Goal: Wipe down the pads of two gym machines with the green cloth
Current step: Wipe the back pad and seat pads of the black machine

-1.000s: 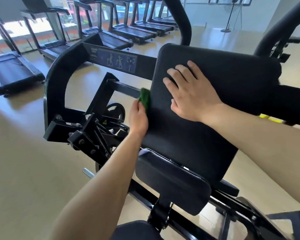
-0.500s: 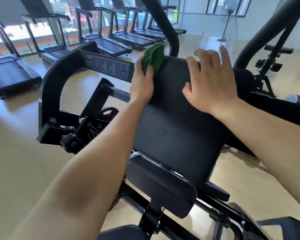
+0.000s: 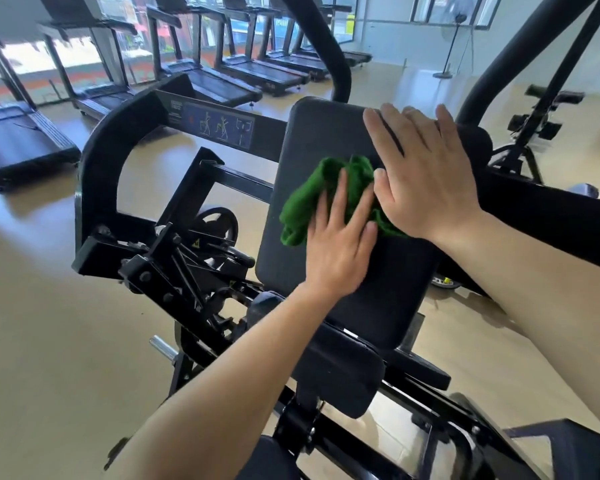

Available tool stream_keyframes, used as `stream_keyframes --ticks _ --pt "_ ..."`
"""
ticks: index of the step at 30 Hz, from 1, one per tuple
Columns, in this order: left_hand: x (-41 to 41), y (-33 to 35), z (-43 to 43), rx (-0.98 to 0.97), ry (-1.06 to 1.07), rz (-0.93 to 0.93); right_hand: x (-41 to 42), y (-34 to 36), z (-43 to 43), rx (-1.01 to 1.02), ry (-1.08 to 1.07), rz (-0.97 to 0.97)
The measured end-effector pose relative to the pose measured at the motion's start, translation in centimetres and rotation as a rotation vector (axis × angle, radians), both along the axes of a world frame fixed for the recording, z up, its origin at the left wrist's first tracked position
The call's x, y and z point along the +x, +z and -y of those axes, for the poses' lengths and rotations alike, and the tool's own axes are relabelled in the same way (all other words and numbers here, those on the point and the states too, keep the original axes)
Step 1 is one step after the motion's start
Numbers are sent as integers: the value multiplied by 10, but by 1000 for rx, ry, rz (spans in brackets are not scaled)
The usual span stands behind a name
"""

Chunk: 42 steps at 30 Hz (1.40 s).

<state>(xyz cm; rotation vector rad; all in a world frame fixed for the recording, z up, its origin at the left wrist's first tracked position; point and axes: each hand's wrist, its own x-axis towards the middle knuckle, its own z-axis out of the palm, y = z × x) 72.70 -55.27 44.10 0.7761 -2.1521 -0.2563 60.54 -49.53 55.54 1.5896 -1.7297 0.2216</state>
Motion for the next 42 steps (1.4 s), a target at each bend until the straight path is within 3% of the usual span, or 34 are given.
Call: stream_keyframes --ticks 6,13,16,19,25,28,31,35,37,39,42 --pt "-23 43 17 -139 -72 34 0 -5 -16 38 41 16" --pt "42 -91 -30 33 -30 16 39 -113 -30 373 145 -104" --pt "63 -109 -30 46 -54 71 61 -138 -29 452 134 -116" --pt "59 -75 2 -13 -82 67 54 -110 -17 363 54 -128" --pt "-8 75 61 6 -12 -47 18 -27 -18 126 -189 -16" --pt "-19 69 37 -135 -88 15 15 -24 -37 37 -211 122" --pt "8 8 4 -146 -111 54 22 -51 -55 76 -168 130" --pt "77 -82 -33 18 -61 41 52 -116 -76 231 -54 141" --pt "110 -108 -52 188 -15 -17 78 -152 -86 283 30 219" --pt "135 -121 -68 482 64 -200 110 -187 -94 338 115 347" --pt "162 -128 -82 1103 156 -615 165 -225 -104 372 98 739"
